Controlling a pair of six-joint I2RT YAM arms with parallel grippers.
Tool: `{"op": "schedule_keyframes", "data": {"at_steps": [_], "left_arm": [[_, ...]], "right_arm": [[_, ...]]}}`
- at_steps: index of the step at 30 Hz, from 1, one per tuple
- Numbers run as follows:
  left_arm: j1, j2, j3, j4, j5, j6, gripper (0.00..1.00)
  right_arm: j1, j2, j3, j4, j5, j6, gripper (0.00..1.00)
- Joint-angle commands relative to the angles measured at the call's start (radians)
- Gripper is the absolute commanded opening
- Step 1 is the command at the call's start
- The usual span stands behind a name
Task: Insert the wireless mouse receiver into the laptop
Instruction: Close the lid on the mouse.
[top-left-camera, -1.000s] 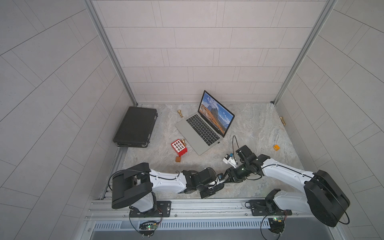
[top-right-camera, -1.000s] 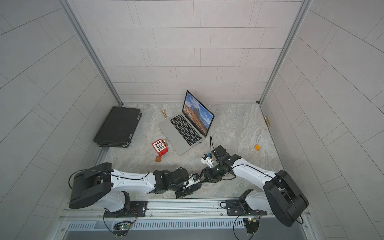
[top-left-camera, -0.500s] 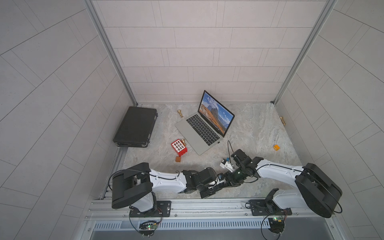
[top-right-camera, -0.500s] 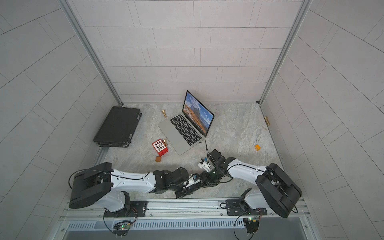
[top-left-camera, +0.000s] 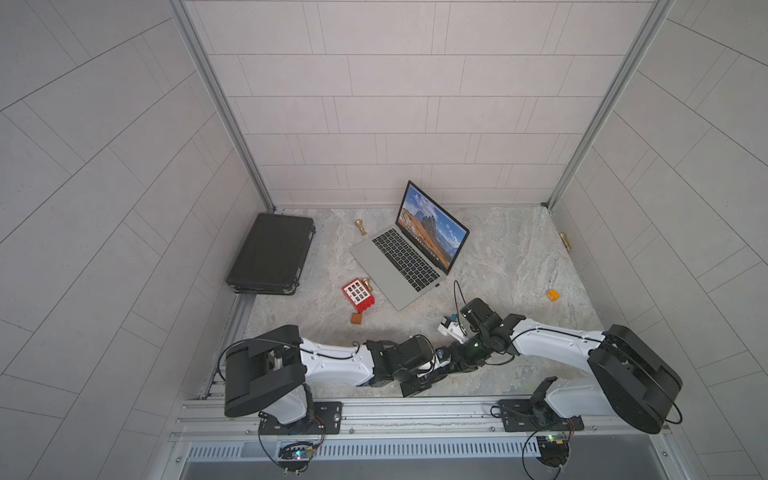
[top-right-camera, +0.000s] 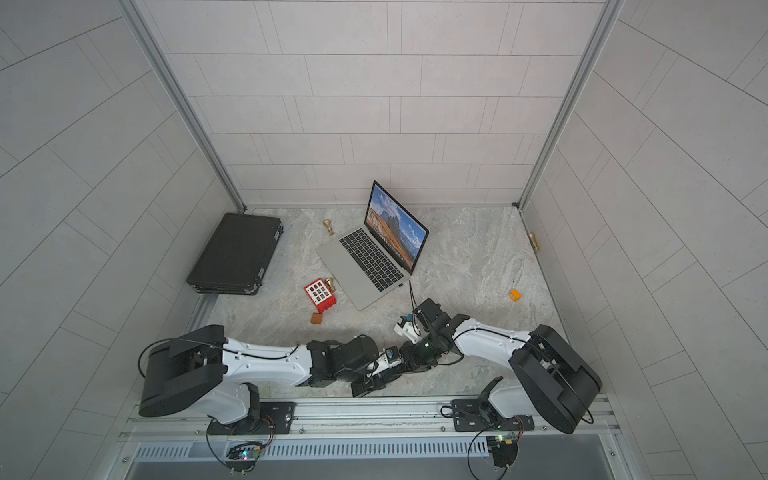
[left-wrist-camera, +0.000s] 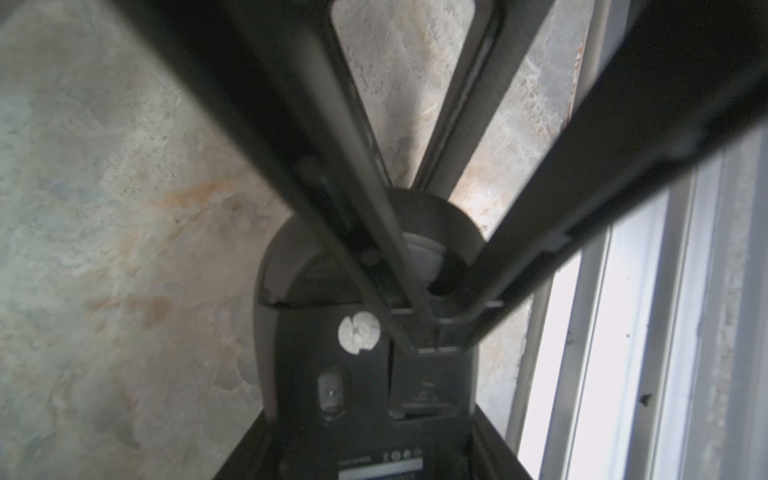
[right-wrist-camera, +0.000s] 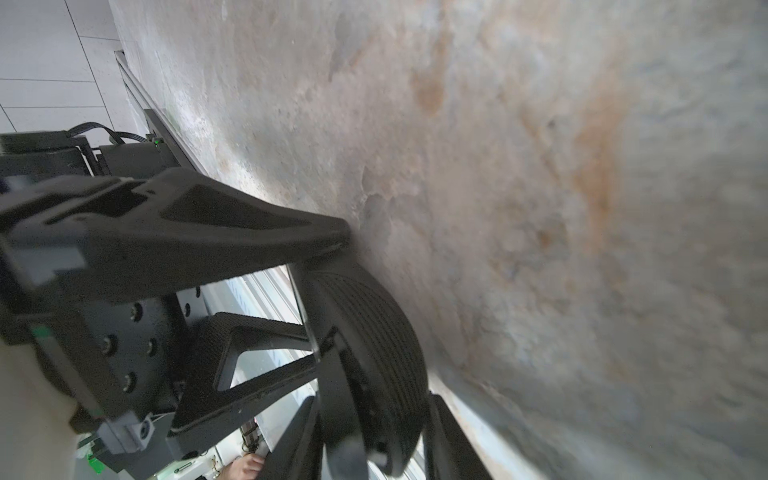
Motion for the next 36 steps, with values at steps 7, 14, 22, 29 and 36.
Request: {"op": "schedule_keyframes", "data": {"at_steps": [7, 14, 22, 29, 36], "left_arm": [[-0.005, 0.032, -0.008, -0.072, 0.035, -0.013, 0.2], [-0.009, 0.029, -0.008, -0.075, 0.052, -0.004, 0.18], [-0.012, 0.035, -0.006, -0.074, 0.06, 0.0, 0.17], [-0.012, 0.041, -0.001, -0.081, 0.053, -0.013, 0.16], [0.07, -0.062, -0.048, -0.045, 0.101, -0.157, 0.14]], "right_arm": [[-0.031, -0.006, 0.007, -0.034, -0.03, -0.05, 0.36], [-0.023, 0.044, -0.011, 0.04, -0.092, -0.052, 0.37], [0.017, 0.137, -0.049, 0.15, -0.119, -0.034, 0.38], [0.017, 0.12, -0.063, 0.184, -0.149, -0.025, 0.5], [-0.049, -0.132, -0.048, 0.019, -0.067, -0.027, 0.69]]}}
